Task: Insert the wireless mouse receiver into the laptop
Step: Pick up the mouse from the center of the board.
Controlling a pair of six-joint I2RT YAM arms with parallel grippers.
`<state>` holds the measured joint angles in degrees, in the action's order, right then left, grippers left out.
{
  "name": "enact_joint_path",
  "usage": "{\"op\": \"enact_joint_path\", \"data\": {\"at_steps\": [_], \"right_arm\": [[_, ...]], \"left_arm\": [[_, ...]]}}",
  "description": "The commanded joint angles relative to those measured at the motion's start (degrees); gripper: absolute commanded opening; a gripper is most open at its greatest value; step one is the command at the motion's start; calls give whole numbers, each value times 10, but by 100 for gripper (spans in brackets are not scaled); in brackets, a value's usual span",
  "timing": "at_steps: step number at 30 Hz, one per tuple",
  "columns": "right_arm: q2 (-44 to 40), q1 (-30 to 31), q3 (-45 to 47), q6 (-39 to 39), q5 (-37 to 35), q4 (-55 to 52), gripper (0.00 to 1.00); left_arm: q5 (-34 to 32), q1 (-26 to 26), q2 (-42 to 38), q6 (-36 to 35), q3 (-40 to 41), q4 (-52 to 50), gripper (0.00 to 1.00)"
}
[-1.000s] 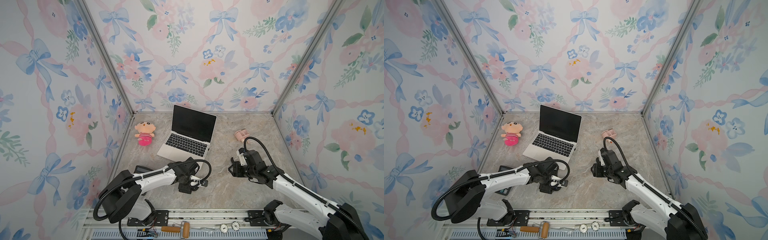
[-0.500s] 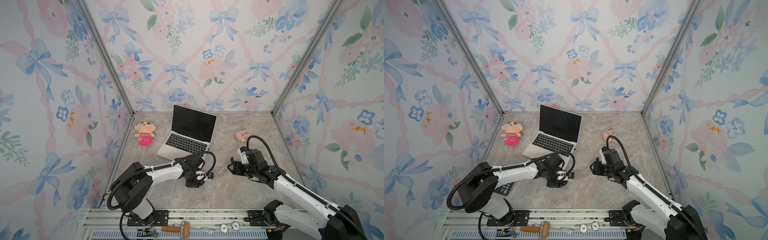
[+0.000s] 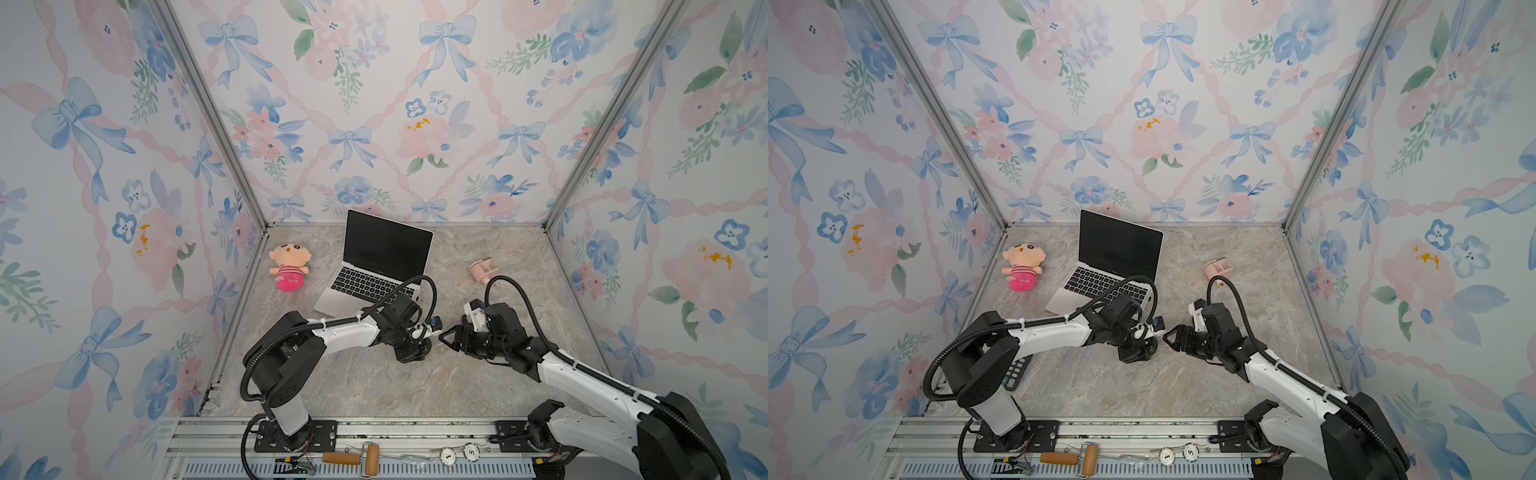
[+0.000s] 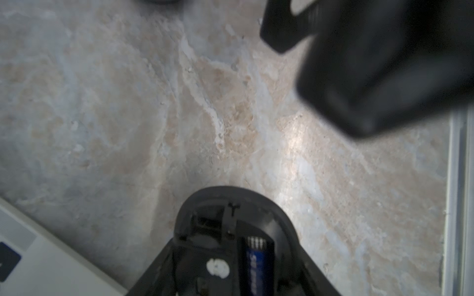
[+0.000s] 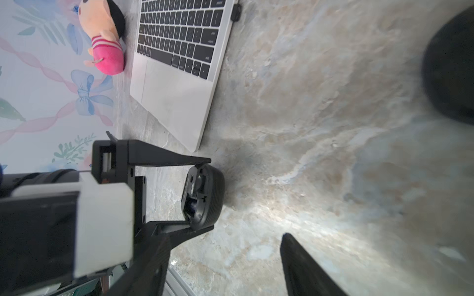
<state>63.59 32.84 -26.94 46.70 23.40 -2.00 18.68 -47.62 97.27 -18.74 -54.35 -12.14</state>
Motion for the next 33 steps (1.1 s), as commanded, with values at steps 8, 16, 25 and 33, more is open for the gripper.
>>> {"op": "enact_joint_path", "data": {"at_steps": [8,16,25,33], "right_arm": [[86,24,-22,60,26,81,74],[132,32,-44,82,41,111,68],[140,32,-65,81,59,118,33],[121,4,-79,59,110,109,25]], "left_arm": [[53,3,-7,65,-8,89,43],[58,3,-13,68,-3,118,44],[59,15,-50,81,53,197,56],[84,58,-136,90,161,297,98]]}}
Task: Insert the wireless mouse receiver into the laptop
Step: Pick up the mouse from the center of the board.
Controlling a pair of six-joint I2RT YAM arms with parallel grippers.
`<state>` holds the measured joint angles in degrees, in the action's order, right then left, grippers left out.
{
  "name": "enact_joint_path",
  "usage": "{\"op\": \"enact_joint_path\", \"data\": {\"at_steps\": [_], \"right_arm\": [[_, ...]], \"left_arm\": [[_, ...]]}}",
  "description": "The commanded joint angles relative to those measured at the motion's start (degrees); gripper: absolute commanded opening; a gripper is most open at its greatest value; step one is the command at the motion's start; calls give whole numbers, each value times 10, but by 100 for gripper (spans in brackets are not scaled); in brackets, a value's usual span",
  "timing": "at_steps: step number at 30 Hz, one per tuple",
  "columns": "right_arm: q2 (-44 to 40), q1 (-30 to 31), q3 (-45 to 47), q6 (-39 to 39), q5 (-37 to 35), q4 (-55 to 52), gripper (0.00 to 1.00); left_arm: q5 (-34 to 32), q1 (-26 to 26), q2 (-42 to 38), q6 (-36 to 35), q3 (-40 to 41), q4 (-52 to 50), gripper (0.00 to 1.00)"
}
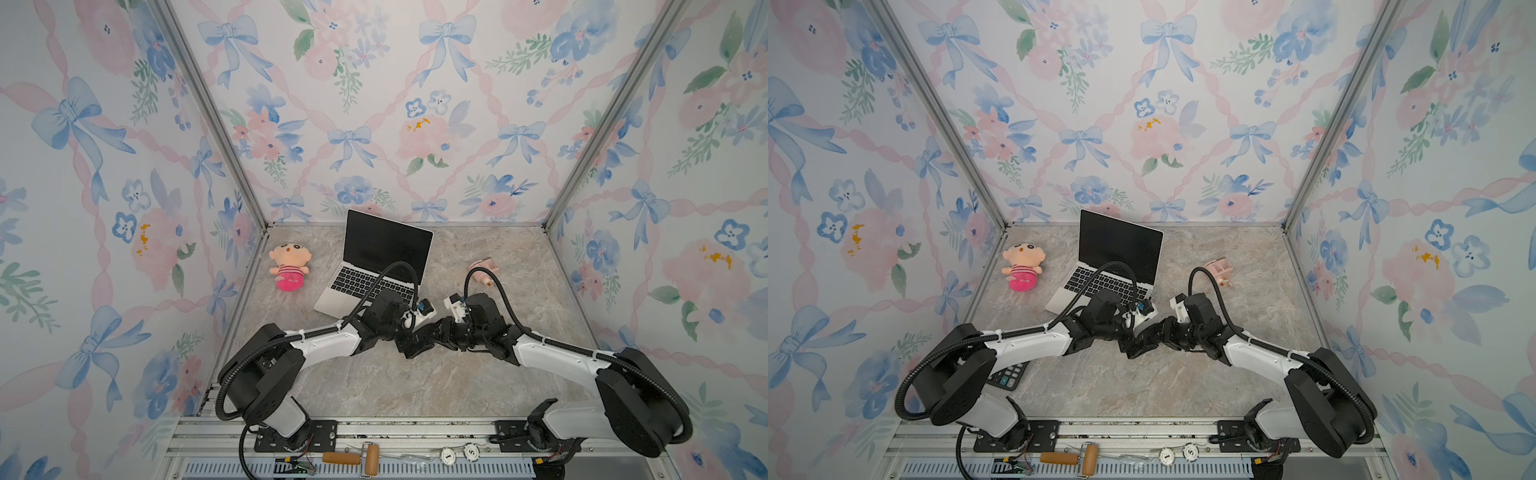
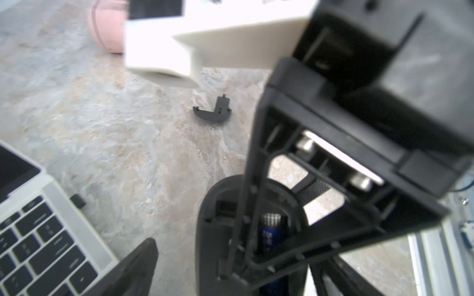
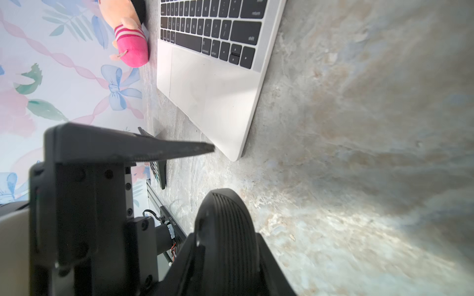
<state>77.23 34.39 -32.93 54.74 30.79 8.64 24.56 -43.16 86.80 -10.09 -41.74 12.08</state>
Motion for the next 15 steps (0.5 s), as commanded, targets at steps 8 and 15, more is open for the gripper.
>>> {"op": "enact_joint_path", "data": {"at_steps": [8,15], "right_arm": [[-27,-28,-56,-79,89,-58,25],[-22,-19,-77,-89,117,-62,27]], "left_arm": [[77,37,-82,-18,98,102,98],[89,37,-67,3,91,145,88]]}}
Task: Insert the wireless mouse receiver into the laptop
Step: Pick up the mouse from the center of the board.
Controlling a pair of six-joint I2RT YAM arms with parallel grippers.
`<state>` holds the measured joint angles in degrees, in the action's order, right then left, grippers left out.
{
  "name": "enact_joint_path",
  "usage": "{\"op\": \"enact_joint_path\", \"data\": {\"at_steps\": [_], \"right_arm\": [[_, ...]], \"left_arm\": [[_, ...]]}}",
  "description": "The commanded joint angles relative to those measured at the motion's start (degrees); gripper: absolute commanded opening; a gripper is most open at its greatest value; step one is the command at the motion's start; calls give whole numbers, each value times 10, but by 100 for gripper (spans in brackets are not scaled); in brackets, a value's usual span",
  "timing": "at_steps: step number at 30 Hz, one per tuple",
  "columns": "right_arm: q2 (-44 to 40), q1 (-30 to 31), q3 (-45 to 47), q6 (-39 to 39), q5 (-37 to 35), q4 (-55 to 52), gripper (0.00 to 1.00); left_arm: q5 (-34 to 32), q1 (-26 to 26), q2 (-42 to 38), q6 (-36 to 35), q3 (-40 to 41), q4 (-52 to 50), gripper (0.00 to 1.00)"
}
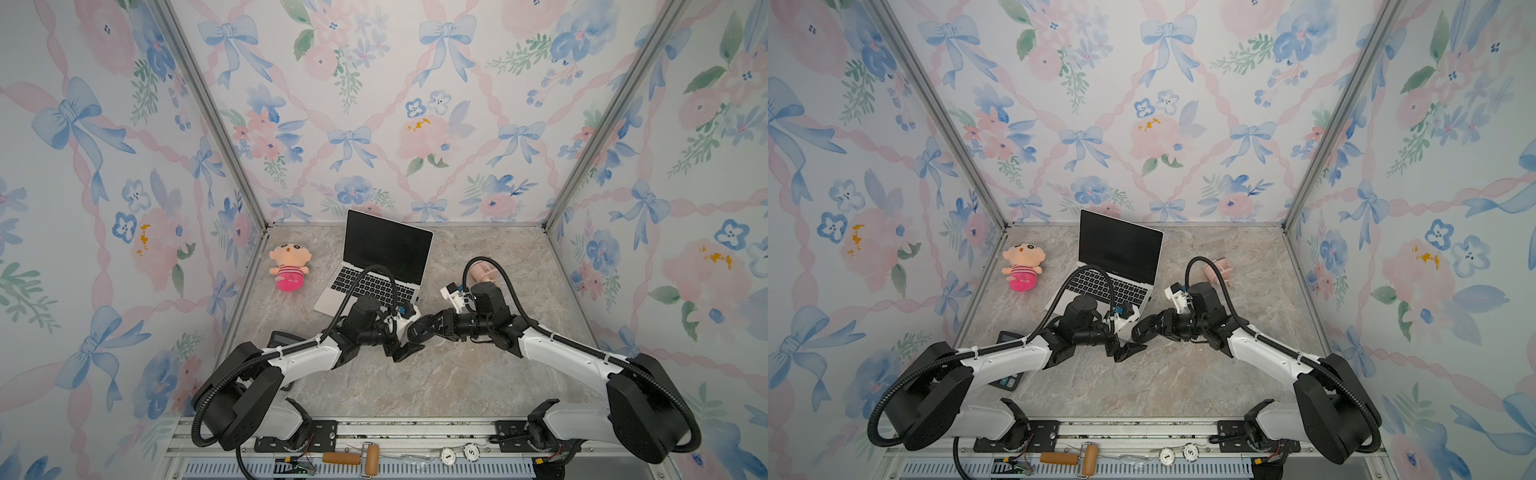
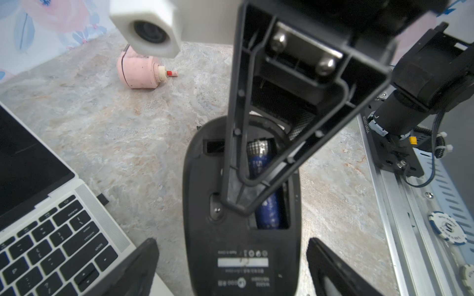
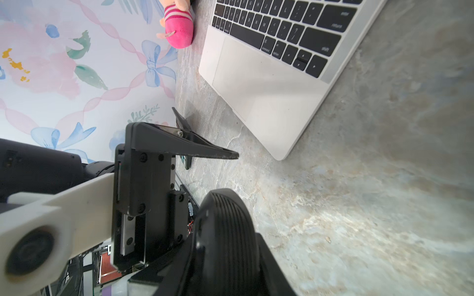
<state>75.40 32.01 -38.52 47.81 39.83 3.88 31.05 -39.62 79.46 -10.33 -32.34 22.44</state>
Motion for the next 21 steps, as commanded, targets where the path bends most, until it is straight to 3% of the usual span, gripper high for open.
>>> {"op": "enact_joint_path", "data": {"at_steps": [1,9,14,16,21], "right_arm": [[-2,6,-22,-21,28,-15,27],[8,10,-25,-5,41,9,30],[19,10,-29,-4,41,8,32],[25,10,-34,-6,41,2,37],[19,-2,-60,-44,17,-66,59]], "left_arm": [[29,2,6,7,-4,45,86],[45,1,18,16,-9,47,71],[45,1,20,21,-12,53,53],[40,2,16,23,-12,55,48],[30,4,-3,30,1,54,40]]}}
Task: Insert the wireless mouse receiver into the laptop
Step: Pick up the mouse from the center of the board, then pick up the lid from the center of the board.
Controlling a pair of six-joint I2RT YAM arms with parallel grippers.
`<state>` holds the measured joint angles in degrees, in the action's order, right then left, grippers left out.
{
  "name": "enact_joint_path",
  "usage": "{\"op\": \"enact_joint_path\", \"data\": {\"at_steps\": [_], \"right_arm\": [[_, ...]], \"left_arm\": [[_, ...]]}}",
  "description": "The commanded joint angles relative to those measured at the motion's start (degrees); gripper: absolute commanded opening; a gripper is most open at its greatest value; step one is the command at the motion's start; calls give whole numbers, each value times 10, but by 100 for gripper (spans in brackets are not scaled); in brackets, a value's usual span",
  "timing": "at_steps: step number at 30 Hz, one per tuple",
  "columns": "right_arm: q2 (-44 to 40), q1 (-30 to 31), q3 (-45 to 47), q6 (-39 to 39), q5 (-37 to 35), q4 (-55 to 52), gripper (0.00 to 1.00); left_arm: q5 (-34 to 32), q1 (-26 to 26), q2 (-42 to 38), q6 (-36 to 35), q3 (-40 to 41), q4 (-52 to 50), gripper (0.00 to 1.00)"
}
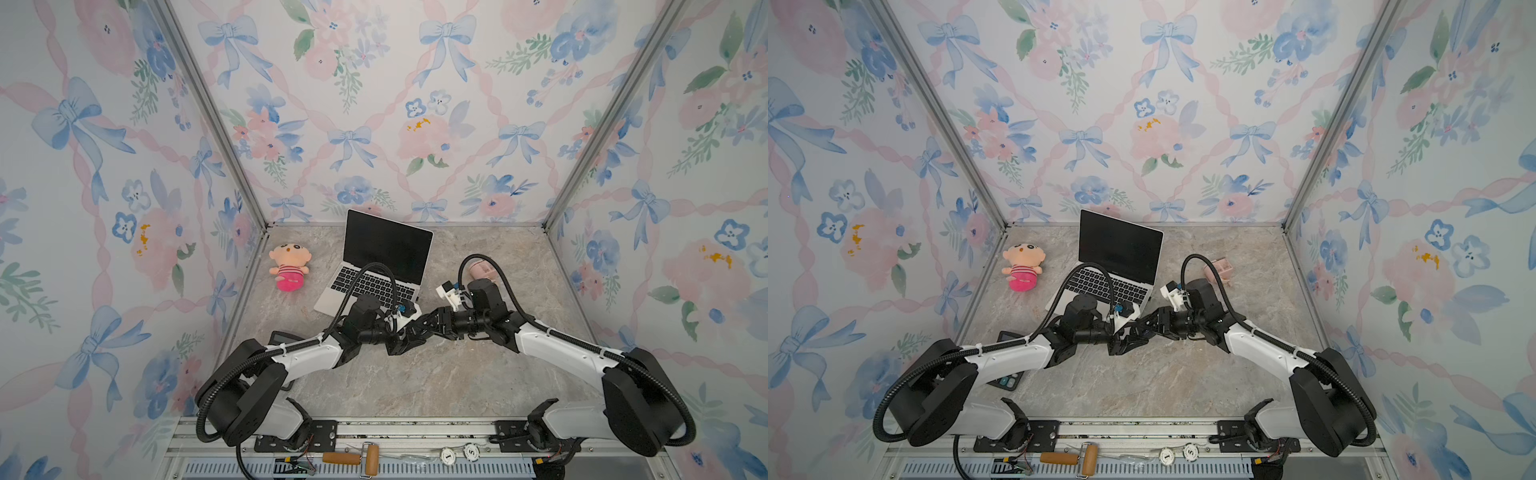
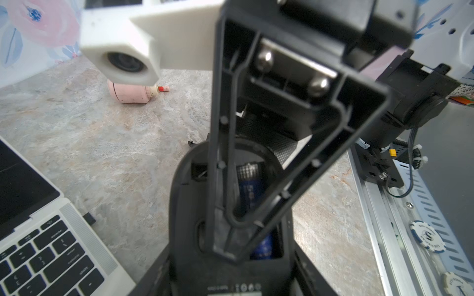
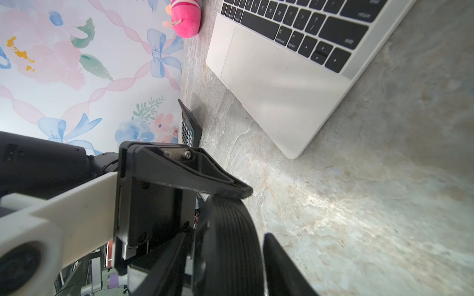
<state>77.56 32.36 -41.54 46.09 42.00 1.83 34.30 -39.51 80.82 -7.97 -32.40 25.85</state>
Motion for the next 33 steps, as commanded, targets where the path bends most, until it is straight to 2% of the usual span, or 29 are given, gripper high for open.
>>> {"op": "enact_joint_path", "data": {"at_steps": [1,9,11,15,18,21,27,33], "right_arm": [[-7,-11,-36,-37,-15,-70,62],[-61,-102,-97,-131,-130,-265,67],[-62,-111,-111,-167,-181,-309,67],[-13,-76,-170,-252,-335,-417,64],[45,-41,-204,-270,-438,-458,60],[98,-15,-223,-275,-501,-463,54],[188,-4,-244,-279,-537,-451,45],[238,2,-270,-280,-577,-456,43]], "left_arm": [[-6,4,-20,8,5,20,39],[-49,6,-43,13,31,-16,38],[-53,5,-47,15,35,-26,38],[-80,-5,-60,11,38,-56,38],[-110,-19,-70,2,37,-78,38],[-138,-35,-75,-10,30,-105,38],[-160,-52,-82,-17,21,-135,38],[-167,-57,-93,-23,24,-144,38]]}}
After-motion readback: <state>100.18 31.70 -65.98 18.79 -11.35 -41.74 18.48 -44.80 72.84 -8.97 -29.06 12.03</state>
